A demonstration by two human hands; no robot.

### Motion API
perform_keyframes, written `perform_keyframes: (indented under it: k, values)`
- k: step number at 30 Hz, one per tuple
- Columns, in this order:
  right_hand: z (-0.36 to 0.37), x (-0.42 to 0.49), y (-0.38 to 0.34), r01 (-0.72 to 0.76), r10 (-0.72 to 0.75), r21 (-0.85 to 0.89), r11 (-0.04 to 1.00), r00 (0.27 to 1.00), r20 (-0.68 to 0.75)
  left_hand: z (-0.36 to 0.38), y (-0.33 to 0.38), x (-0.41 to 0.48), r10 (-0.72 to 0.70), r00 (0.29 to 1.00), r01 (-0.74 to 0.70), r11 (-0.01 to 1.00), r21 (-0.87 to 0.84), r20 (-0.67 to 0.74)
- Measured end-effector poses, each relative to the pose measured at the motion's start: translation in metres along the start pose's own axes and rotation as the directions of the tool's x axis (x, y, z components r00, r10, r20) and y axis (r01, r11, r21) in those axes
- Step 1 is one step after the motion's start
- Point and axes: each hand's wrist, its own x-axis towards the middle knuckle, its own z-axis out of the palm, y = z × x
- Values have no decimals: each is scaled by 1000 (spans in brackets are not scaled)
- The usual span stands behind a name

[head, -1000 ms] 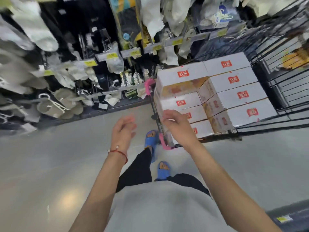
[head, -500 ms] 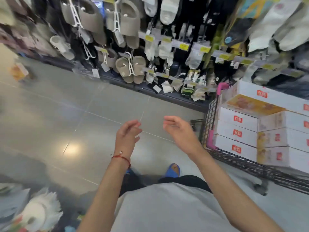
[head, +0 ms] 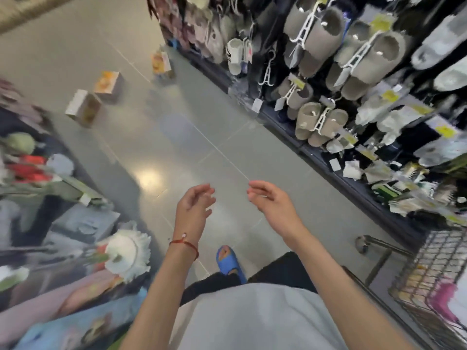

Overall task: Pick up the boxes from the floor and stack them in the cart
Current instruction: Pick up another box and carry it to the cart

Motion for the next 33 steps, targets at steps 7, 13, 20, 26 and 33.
perform_keyframes:
  k: [7,13,20,26,33]
  values:
    - [79,49,-47,15,-13,-19,1000,993,117,-71,14,42,-37,990,23,995,-102,-138]
    - [122,120,-80,-27,32,-31,999,982,184,-98,35,98,-88,971,51,985,-163,-224]
    - [150,238,-160,-48,48,-4,999,966,255,-103,96,216,-127,946,76,981,-178,-297]
    - [160,337,-237,-41,49,-30,999,947,316,-89,172,308,-137,940,78,978,-193,-312]
    - [184,441,-303,-34,50,-54,998,944,327,-95,233,408,-145,940,77,972,-223,-308]
